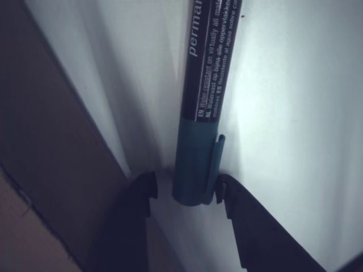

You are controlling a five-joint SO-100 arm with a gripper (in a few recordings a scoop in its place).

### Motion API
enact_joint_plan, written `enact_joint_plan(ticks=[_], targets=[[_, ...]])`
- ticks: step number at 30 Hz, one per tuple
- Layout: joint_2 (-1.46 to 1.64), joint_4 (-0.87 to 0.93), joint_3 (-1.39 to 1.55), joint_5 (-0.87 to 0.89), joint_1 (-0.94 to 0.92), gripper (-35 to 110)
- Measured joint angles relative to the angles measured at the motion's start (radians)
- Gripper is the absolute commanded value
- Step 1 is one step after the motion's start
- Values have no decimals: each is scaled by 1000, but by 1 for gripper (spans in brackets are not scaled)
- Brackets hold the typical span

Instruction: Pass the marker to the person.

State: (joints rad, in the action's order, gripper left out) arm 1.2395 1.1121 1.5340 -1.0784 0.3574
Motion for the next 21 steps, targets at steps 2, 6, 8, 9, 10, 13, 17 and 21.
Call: enact_joint_plan(ticks=[2, 6, 8, 9, 10, 13, 17, 21], targets=[[0, 0, 0, 0, 0, 25], [-40, 0, -40, -14, -8, 25], [-63, 0, -69, -25, -18, 25], [-71, 0, -81, -31, -23, 25], [-78, -3, -89, -34, -28, 25], [-98, -6, -115, -38, -35, 24], [-101, -8, -123, -40, -43, 24], [-104, -17, -123, -40, -54, 16]])
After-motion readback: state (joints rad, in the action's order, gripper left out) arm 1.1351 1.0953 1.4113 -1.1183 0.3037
